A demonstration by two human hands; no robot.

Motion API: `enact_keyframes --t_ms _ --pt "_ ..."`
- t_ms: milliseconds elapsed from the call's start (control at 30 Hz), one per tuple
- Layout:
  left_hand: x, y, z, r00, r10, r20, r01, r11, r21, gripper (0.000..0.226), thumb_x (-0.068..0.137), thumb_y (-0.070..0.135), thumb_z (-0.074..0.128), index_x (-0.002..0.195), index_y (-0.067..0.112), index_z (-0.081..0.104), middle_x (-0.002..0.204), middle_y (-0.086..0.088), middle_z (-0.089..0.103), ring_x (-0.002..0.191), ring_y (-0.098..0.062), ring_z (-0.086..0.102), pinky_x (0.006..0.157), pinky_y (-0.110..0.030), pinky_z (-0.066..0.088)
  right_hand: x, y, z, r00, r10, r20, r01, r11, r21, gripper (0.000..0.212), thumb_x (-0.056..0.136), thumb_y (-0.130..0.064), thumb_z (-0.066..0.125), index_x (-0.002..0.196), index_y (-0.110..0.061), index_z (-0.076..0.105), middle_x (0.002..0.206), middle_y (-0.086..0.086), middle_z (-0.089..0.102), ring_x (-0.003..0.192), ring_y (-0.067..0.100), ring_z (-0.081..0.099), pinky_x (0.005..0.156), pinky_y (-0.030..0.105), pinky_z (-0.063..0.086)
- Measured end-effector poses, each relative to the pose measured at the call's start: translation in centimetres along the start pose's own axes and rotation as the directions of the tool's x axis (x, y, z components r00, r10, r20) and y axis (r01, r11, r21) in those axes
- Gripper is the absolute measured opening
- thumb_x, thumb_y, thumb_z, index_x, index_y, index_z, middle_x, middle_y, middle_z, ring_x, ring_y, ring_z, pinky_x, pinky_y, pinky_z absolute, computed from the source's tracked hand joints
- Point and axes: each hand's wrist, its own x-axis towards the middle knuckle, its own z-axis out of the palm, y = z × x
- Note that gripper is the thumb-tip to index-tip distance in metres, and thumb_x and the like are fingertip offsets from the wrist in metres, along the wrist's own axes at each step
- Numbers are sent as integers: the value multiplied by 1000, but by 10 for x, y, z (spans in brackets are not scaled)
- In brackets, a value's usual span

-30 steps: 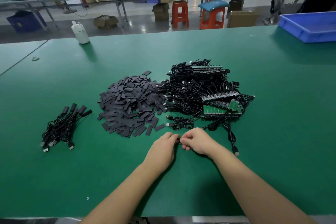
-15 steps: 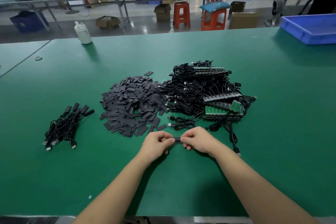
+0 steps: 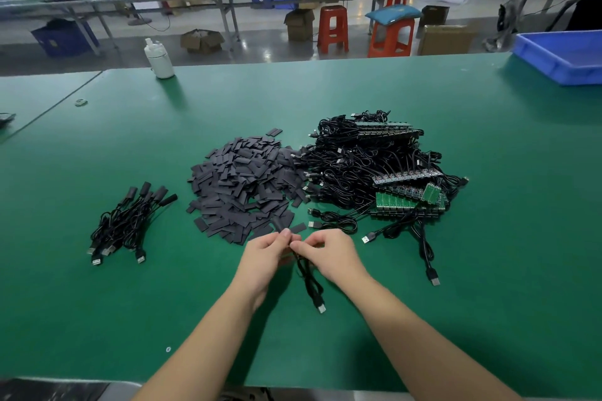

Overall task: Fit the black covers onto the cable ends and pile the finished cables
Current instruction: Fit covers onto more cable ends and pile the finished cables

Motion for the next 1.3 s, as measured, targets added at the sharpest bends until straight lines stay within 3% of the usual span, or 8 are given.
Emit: enact_keyframes --t_ms 100,200,367,500,667,900,1067,1300 --pt "2 9 -33 989 -66 -135 74 996 56 34 103 28 48 94 -2 63 71 -11 63 65 -30 69 61 -33 58 -1 14 -3 994 -69 -87 47 970 -237 31 84 -61 65 74 -32 67 74 -17 62 72 2 59 63 24 46" --pt "12 18 -83 963 -34 -266 144 903 405 35 105 35 40 98 9 63 57 -5 63 55 -24 66 56 -31 53 1 39 -15 973 -150 -174 60 898 -437 28 95 -52 55 94 -28 70 93 -12 56 91 10 56 75 29 48" --pt "63 23 -172 887 108 -449 295 617 730 32 101 13 38 120 2 62 95 -16 66 74 -27 59 61 -31 43 0 67 -12 945 -250 -210 85 809 -581 29 101 -35 51 122 -19 63 107 -5 55 104 14 48 94 28 42" --pt "96 30 -206 875 123 -469 380 427 821 45 91 1 43 132 8 59 122 -19 62 93 -33 59 72 -35 50 2 66 -7 941 -280 -189 100 766 -635 30 101 -32 50 124 -18 62 107 -3 55 103 16 49 98 31 42" --pt "123 32 -215 828 273 -489 418 280 864 31 97 17 52 122 25 68 121 -14 65 101 -34 61 80 -40 55 3 66 -6 943 -270 -193 88 764 -639 28 100 -31 51 122 -17 62 107 -1 56 103 19 50 97 34 43" --pt "141 46 -234 808 399 -433 444 69 893 16 89 13 65 105 9 68 98 -18 61 93 -39 58 69 -42 49 4 67 -4 936 -286 -205 91 759 -645 22 98 -27 55 113 -14 63 99 2 55 98 22 52 95 38 45" --pt "144 59 -201 773 565 -287 271 116 956 13 92 15 62 101 5 62 95 -17 61 82 -35 59 62 -39 43 5 69 -2 922 -316 -222 100 750 -654 20 96 -25 58 110 -13 64 97 3 56 96 24 52 96 42 47" --pt "108 79 -17 741 669 52 -293 253 922 15 93 18 55 99 21 69 91 2 70 69 -11 56 54 -20 40 -6 60 -8 910 -338 -241 116 764 -635 12 96 -25 61 97 -16 69 90 -2 64 85 18 61 77 31 54"
